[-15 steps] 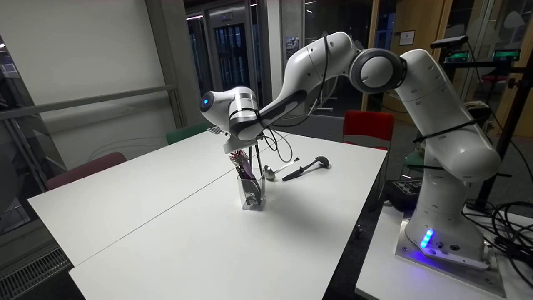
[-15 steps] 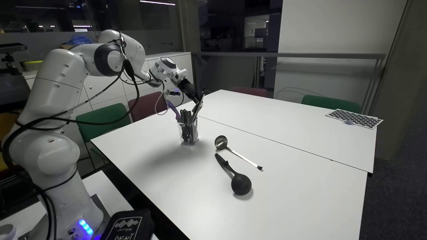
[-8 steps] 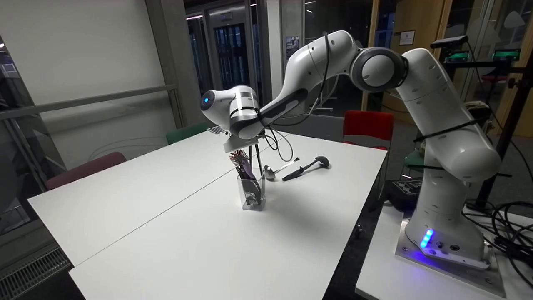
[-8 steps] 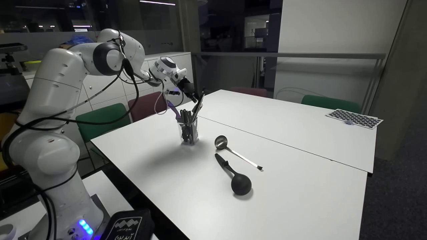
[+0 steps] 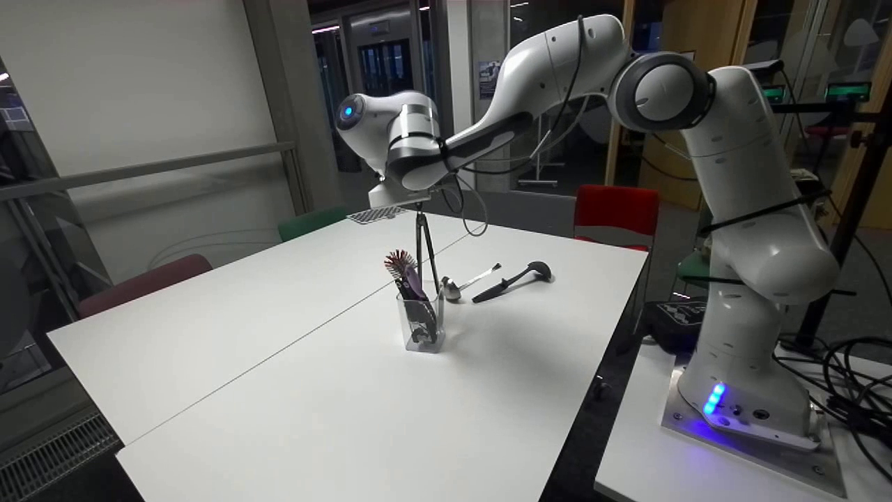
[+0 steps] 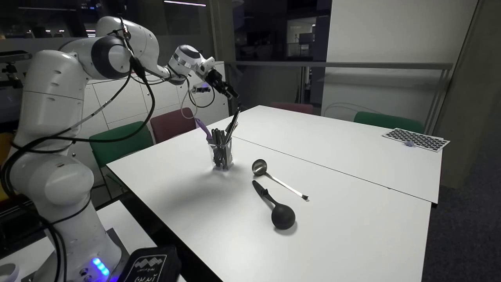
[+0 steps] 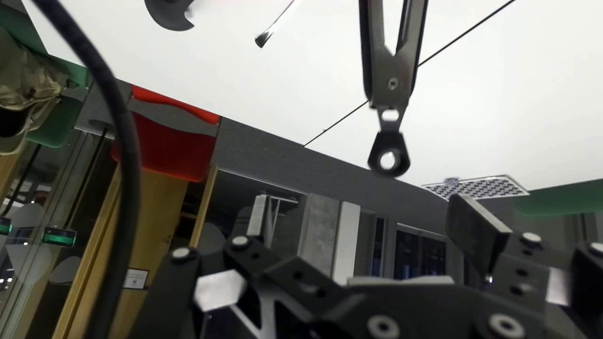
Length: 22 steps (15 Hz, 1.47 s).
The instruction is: Put the black tongs in the cutlery holder.
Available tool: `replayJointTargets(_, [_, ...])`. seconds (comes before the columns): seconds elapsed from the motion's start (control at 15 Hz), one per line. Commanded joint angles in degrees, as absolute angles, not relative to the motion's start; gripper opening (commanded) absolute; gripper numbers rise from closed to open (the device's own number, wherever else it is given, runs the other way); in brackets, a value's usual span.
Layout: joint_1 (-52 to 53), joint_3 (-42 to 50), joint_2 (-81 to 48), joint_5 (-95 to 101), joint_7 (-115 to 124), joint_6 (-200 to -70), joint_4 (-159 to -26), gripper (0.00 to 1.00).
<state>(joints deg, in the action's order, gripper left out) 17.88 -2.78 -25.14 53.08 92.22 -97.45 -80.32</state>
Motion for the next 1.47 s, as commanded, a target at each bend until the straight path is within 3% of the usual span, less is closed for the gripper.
replayJointTargets(0.0, [14.6, -2.3, -19.2, 48.4, 96.4, -96.3, -83.5, 1.0])
replayJointTargets(0.6, [1.8, 2.3, -4.6, 25.3, 98.1, -106.6, -100.0, 1.0])
replayJointTargets(1.0, [-1.4, 3.3, 4.4, 8.3, 93.5, -117.1, -112.3, 1.0])
replayJointTargets(1.07, [-1.3, 3.3, -1.2, 12.3, 96.3, -112.5, -105.5, 1.0])
replayJointTargets(1.4, [-1.6, 2.8, 2.4, 9.8, 95.0, -114.9, -109.8, 1.0])
